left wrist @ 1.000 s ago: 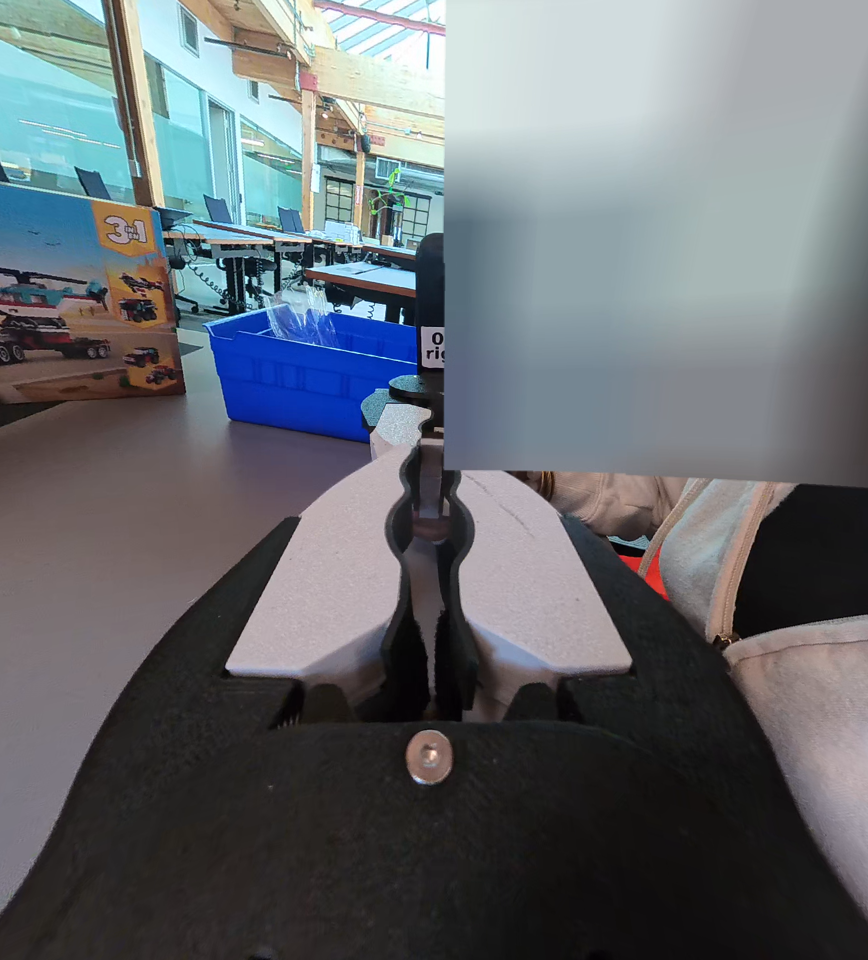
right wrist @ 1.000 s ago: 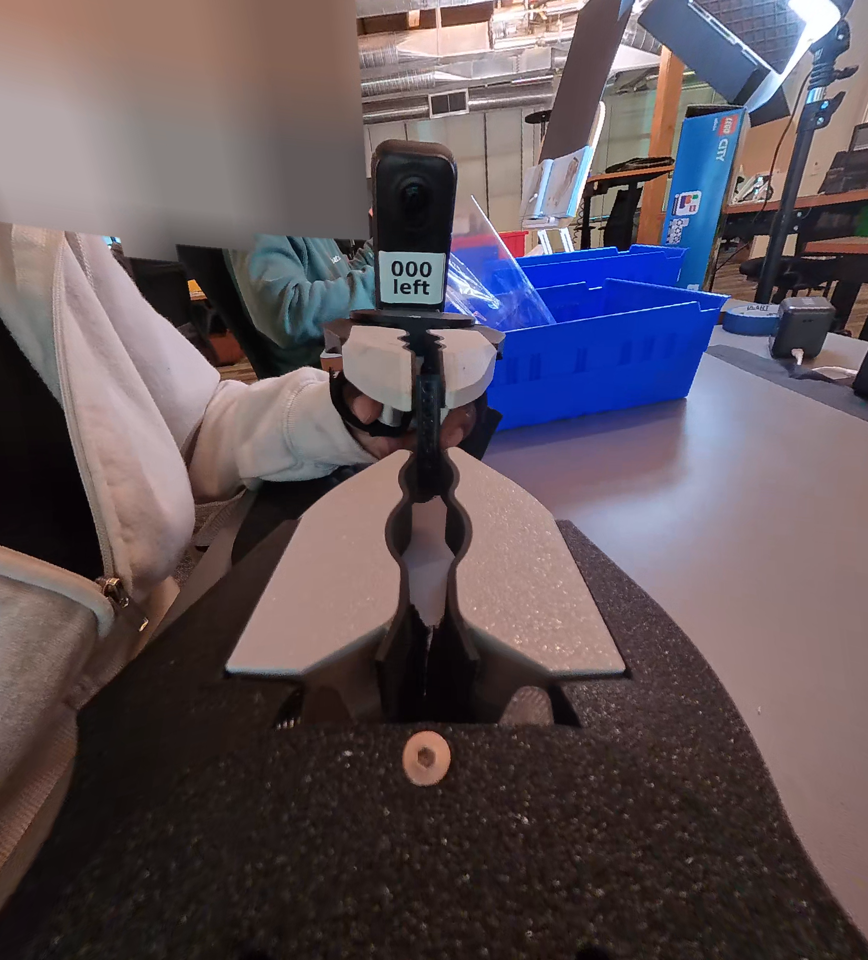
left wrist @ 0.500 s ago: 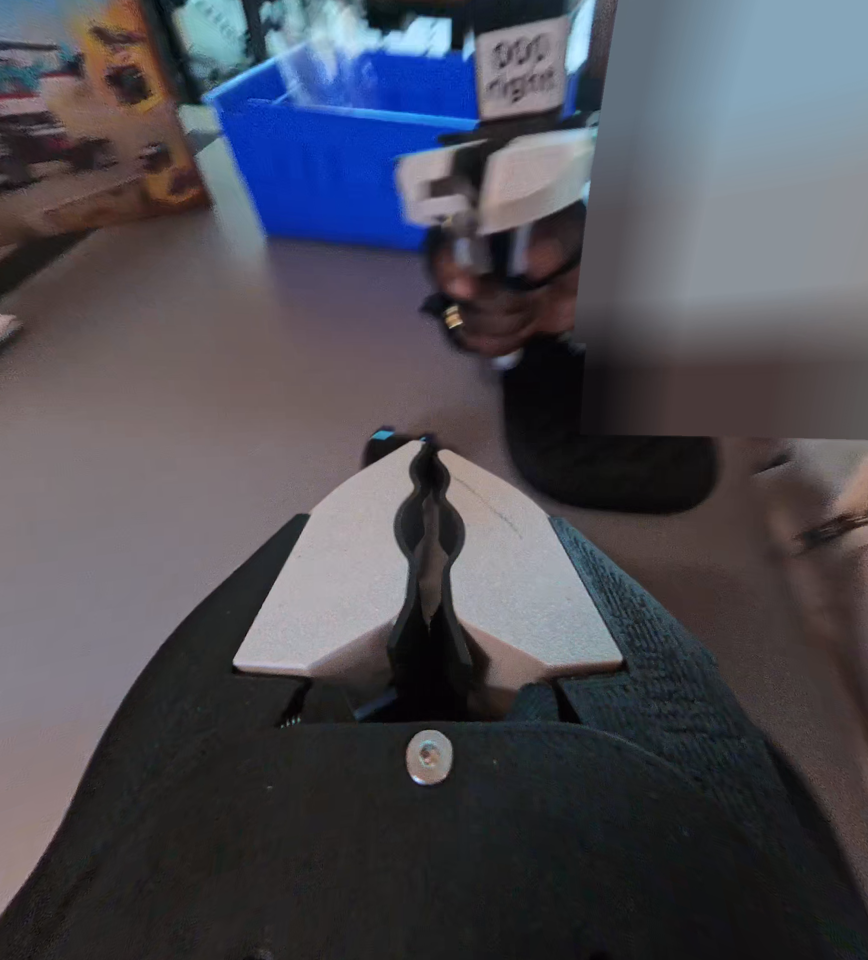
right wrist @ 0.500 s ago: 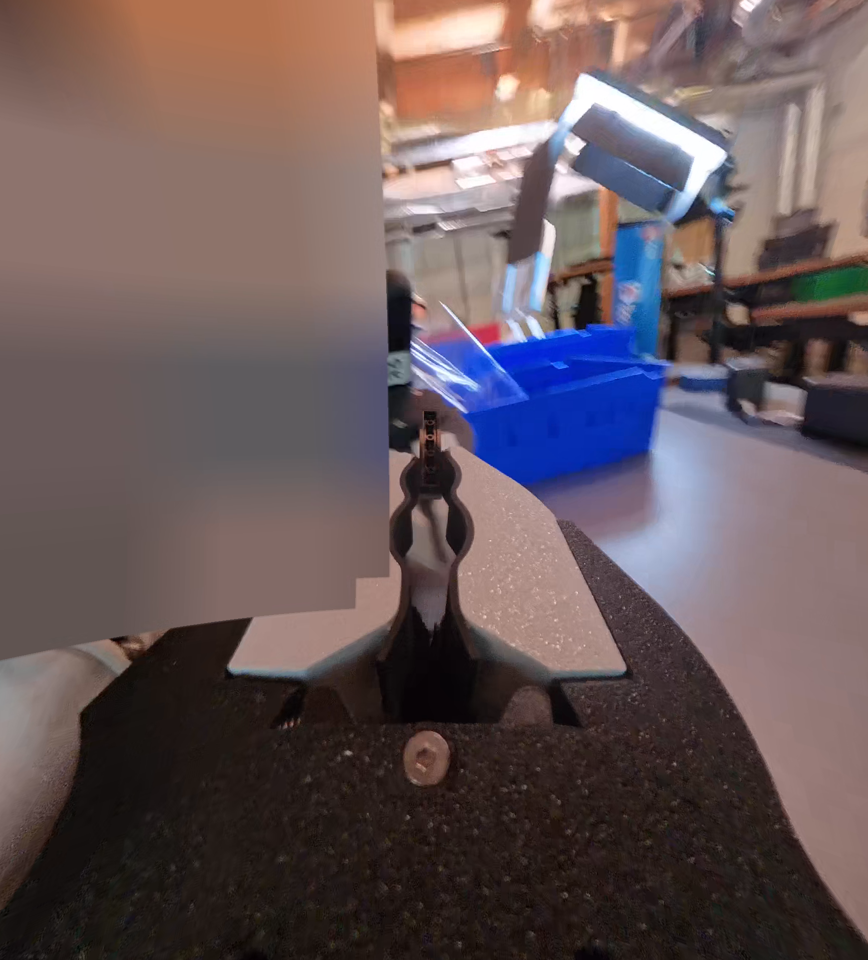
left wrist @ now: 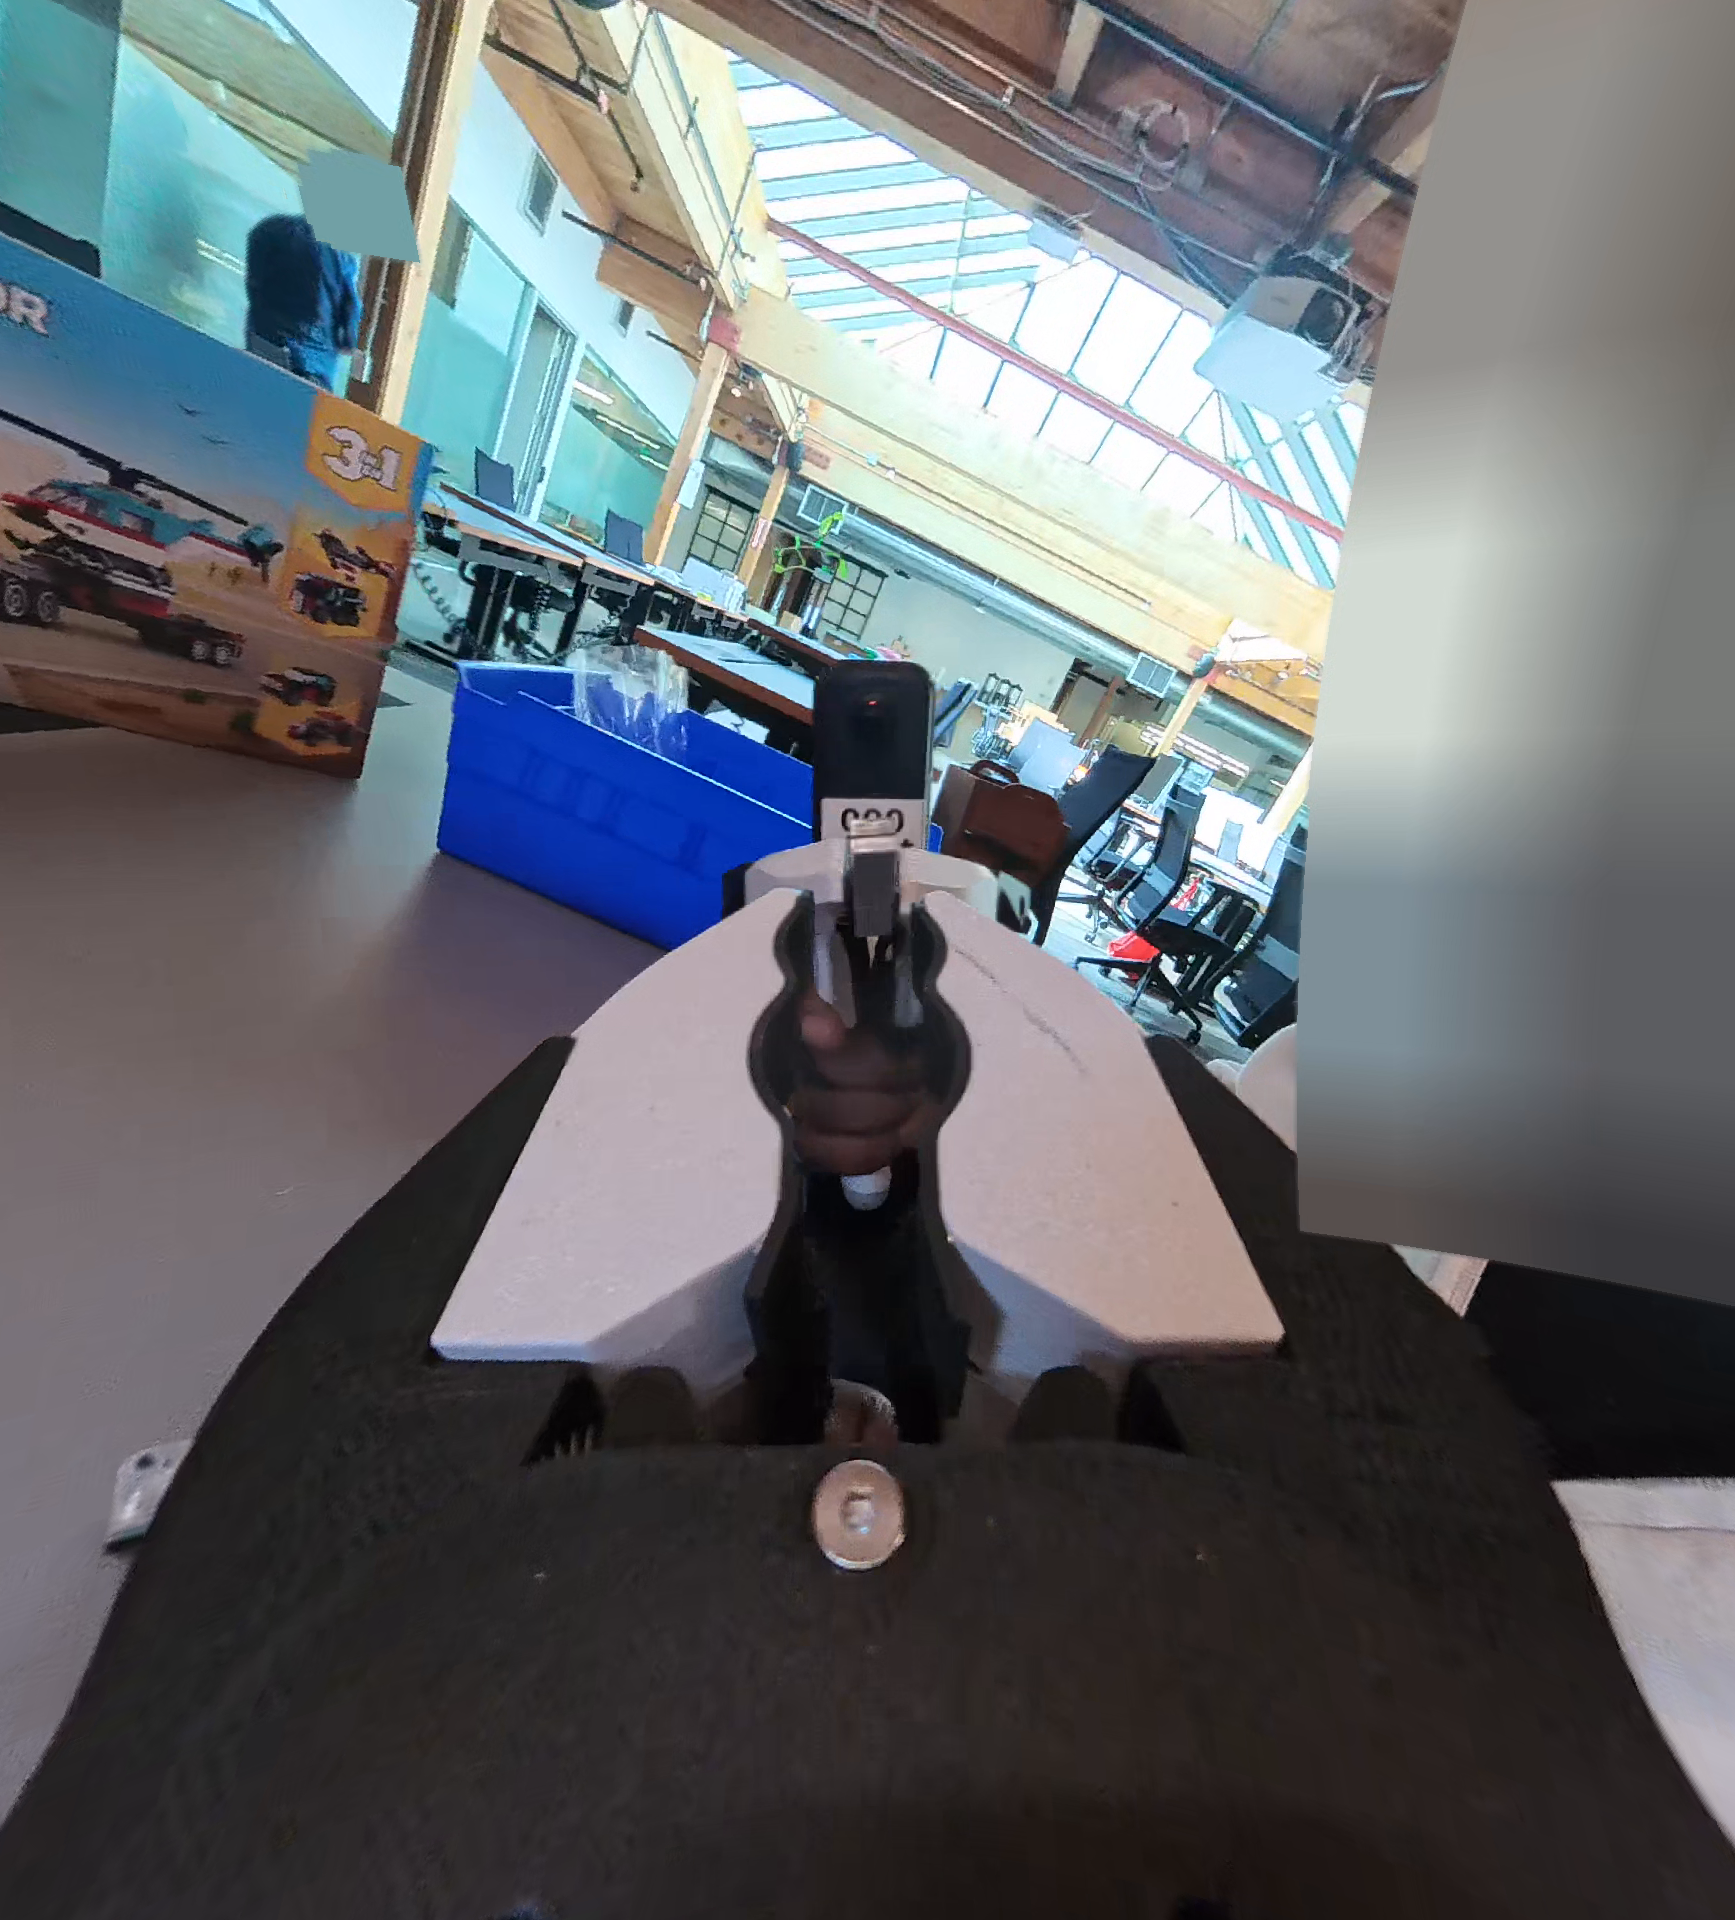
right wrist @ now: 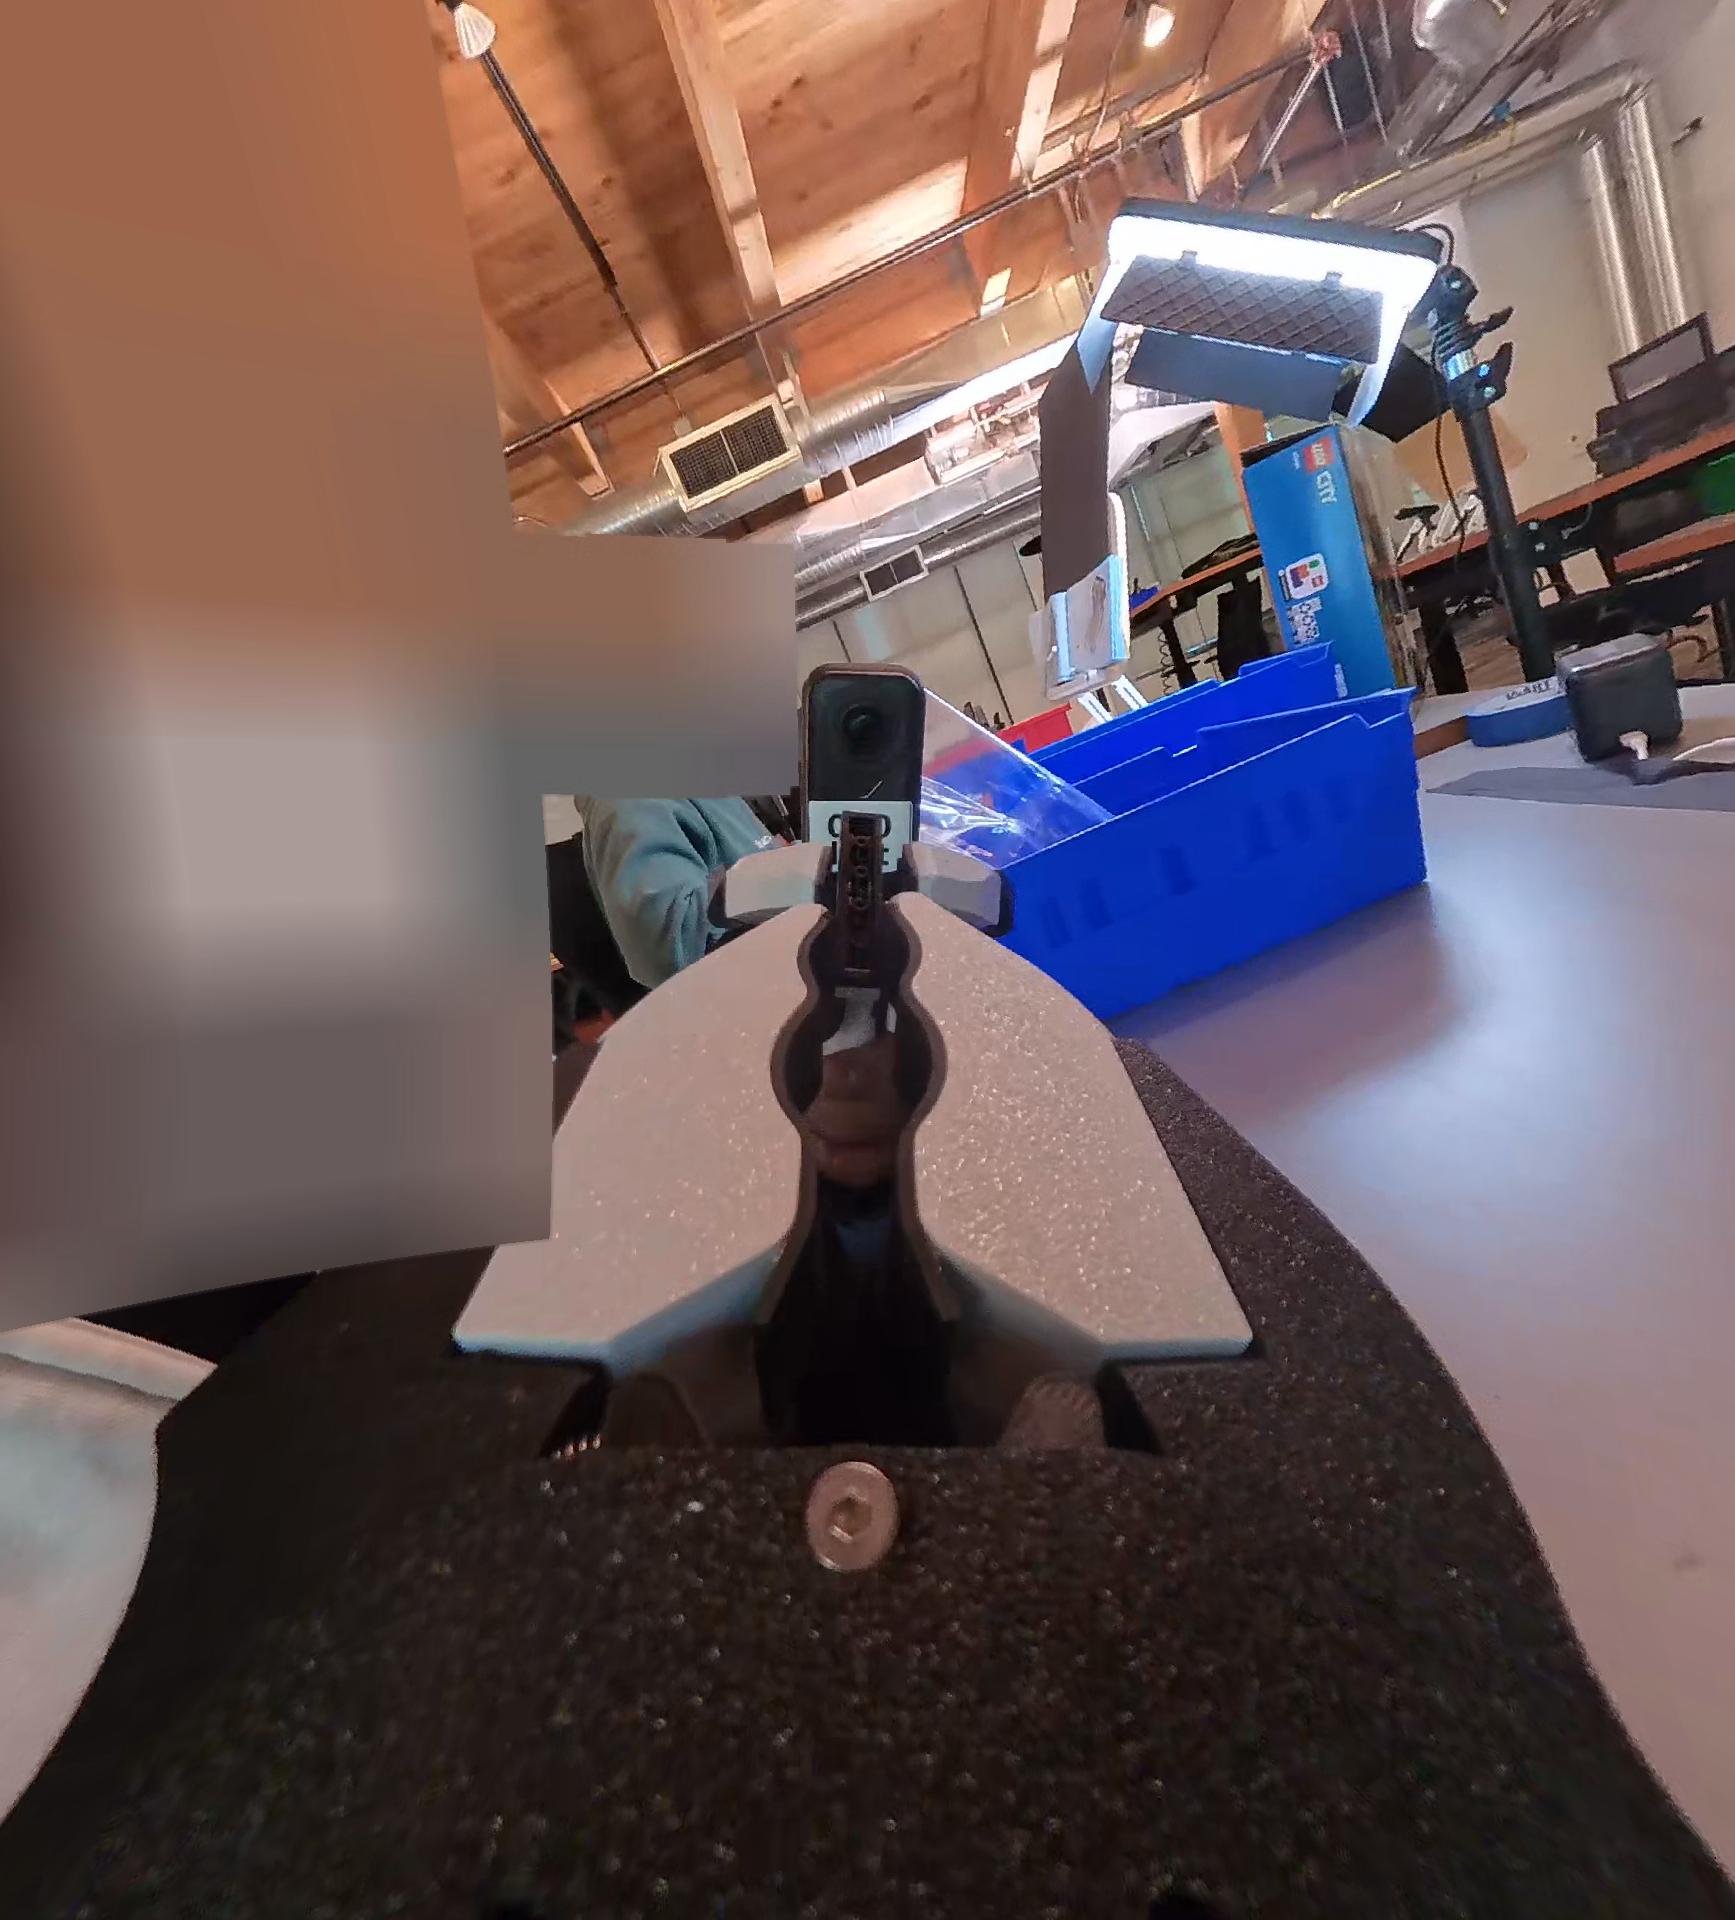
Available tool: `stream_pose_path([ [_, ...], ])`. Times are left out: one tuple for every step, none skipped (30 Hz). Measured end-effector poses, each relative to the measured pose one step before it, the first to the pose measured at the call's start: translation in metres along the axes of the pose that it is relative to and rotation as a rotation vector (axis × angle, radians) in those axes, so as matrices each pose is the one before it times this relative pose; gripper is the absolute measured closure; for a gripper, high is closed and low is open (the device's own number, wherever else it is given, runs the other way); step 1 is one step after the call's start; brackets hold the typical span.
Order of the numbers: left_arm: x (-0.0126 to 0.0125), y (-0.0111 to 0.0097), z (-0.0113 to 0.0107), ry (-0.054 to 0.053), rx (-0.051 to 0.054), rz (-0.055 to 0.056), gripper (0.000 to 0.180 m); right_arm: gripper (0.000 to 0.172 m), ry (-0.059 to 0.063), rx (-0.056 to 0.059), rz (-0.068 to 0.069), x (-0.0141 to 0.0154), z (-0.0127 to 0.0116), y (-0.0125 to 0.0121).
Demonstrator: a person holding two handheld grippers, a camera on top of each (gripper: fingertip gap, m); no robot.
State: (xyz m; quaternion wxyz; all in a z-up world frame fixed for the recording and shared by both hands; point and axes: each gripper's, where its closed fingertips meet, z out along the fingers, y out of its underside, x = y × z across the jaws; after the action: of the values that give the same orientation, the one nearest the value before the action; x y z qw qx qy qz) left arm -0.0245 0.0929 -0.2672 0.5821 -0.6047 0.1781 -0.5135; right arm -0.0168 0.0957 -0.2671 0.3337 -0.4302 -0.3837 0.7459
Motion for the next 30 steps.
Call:
stream_pose_path([
  [0.00205, -0.00004, 0.00169, 0.0040, 0.0075, 0.0021, 0.164, 0.164, -0.0039, -0.0036, 0.0024, -0.00052, 0.00123, 0.00109],
  [0.00147, -0.00119, 0.00112, 0.0004, 0.0117, 0.0054, 0.167, 0.164, -0.0012, -0.0071, -0.0013, -0.00019, 0.00110, 0.00160],
  [0.00035, -0.00034, 0.00042, -0.0035, 0.0039, 0.0064, 0.169, 0.164, -0.0001, -0.0048, -0.0029, -0.00017, 0.00085, 0.00113],
  [-0.00082, 0.00071, -0.00031, -0.0045, -0.0068, 0.0037, 0.169, 0.161, 0.0003, 0.0002, -0.0015, -0.00002, 0.00058, 0.00038],
  [-0.00058, 0.00069, -0.00058, -0.0009, -0.0059, -0.0015, 0.169, 0.162, 0.0017, -0.0004, 0.0007, 0.00033, 0.00030, 0.00033],
  [-0.00002, 0.00006, -0.00063, 0.0032, 0.0017, -0.0072, 0.170, 0.162, 0.0009, -0.0014, 0.0007, 0.00022, 0.00014, 0.00031],
  [0.00036, -0.00102, -0.00035, 0.0057, 0.0082, -0.0066, 0.170, 0.162, 0.0018, -0.0026, -0.0010, 0.00038, 0.00020, 0.00045],
  [0.00053, -0.00127, -0.00012, 0.0031, 0.0080, -0.0035, 0.170, 0.162, 0.0022, -0.0040, -0.0033, 0.00014, 0.00028, 0.00078],
  [-0.00025, -0.00019, -0.00004, -0.0011, 0.0013, -0.0014, 0.170, 0.162, 0.0017, -0.0050, -0.0036, -0.00002, 0.00039, 0.00079],
  [-0.00033, 0.00087, 0.00016, -0.0005, -0.0057, -0.0005, 0.170, 0.164, 0.0014, -0.0042, -0.0035, -0.00007, 0.00045, 0.00068],
  [0.00010, 0.00163, 0.00032, 0.0018, -0.0096, -0.0012, 0.170, 0.164, 0.0009, -0.0033, -0.0030, -0.00004, 0.00036, 0.00046],
  [0.00054, 0.00186, 0.00050, 0.0040, -0.0105, -0.0015, 0.172, 0.164, 0.0003, -0.0012, -0.0010, -0.00009, 0.00013, 0.00008],
  [0.00033, 0.00074, 0.00022, 0.0011, -0.0039, 0.0008, 0.172, 0.164, -0.0002, 0.0002, 0.0009, -0.00009, -0.00011, 0.00005],
  [-0.00013, 0.00050, -0.00005, -0.0024, -0.0041, 0.0049, 0.172, 0.161, 0.0017, -0.0020, 0.0002, 0.00020, -0.00015, 0.00026],
  [-0.00012, 0.00036, -0.00016, -0.0019, -0.0063, 0.0062, 0.172, 0.164, 0.0014, -0.0032, -0.0004, 0.00012, 0.00013, 0.00046],
  [0.00024, 0.00040, -0.00033, -0.0005, -0.0058, 0.0082, 0.172, 0.164, 0.0016, -0.0067, -0.0022, -0.00016, 0.00033, 0.00068],
  [0.00027, 0.00070, -0.00054, -0.0014, -0.0099, 0.0129, 0.172, 0.162, 0.0036, -0.0201, -0.0069, 0.00016, 0.00030, 0.00192],
  [-0.00025, 0.00185, -0.00079, -0.0058, -0.0225, 0.0179, 0.173, 0.162, 0.0084, -0.0296, -0.0152, 0.00071, 0.00003, 0.00260],
  [-0.00054, 0.00299, -0.00087, -0.0098, -0.0352, 0.0290, 0.173, 0.161, 0.0109, -0.0351, -0.0248, 0.00093, -0.00058, 0.00259],
  [-0.00146, 0.00456, -0.00076, -0.0236, -0.0500, 0.0512, 0.173, 0.152, 0.0175, -0.0351, -0.0344, 0.00167, -0.00119, 0.00197],
  [-0.00236, 0.00658, -0.00044, -0.0369, -0.0670, 0.0784, 0.173, 0.149, 0.0121, -0.0360, -0.0472, 0.00062, -0.00153, 0.00200],
  [-0.00183, 0.00667, 0.00007, -0.0389, -0.0683, 0.0903, 0.173, 0.151, 0.0014, -0.0340, -0.0559, -0.00143, -0.00101, 0.00207],
  [0.00014, 0.00524, 0.00069, -0.0275, -0.0565, 0.0743, 0.173, 0.151, -0.0023, -0.0334, -0.0606, -0.00263, 0.00021, 0.00252],
  [0.00217, 0.00430, 0.00127, -0.0089, -0.0465, 0.0493, 0.173, 0.150, -0.0059, -0.0331, -0.0613, -0.00337, 0.00088, 0.00291],
  [0.00366, 0.00408, 0.00166, 0.0040, -0.0407, 0.0367, 0.173, 0.150, -0.0097, -0.0301, -0.0534, -0.00379, 0.00122, 0.00279],
  [0.00443, 0.00345, 0.00192, 0.0129, -0.0322, 0.0281, 0.173, 0.149, -0.0114, -0.0201, -0.0387, -0.00352, 0.00078, 0.00185],
  [0.00477, 0.00279, 0.00179, 0.0199, -0.0235, 0.0152, 0.173, 0.148, -0.0113, -0.0085, -0.0217, -0.00251, 0.00039, 0.00068],
  [0.00430, 0.00217, 0.00164, 0.0227, -0.0167, 0.0043, 0.173, 0.148, -0.0073, -0.0040, -0.0018, -0.00095, 0.00020, 0.00070],
  [0.00328, 0.00158, 0.00127, 0.0187, -0.0111, 0.0002, 0.173, 0.153, -0.0189, -0.0062, 0.0036, -0.00204, -0.00009, 0.00141],
  [0.00200, 0.00090, 0.00068, 0.0106, -0.0069, 0.0007, 0.173, 0.157, -0.0176, -0.0064, -0.0010, -0.00238, -0.00007, 0.00131],
])
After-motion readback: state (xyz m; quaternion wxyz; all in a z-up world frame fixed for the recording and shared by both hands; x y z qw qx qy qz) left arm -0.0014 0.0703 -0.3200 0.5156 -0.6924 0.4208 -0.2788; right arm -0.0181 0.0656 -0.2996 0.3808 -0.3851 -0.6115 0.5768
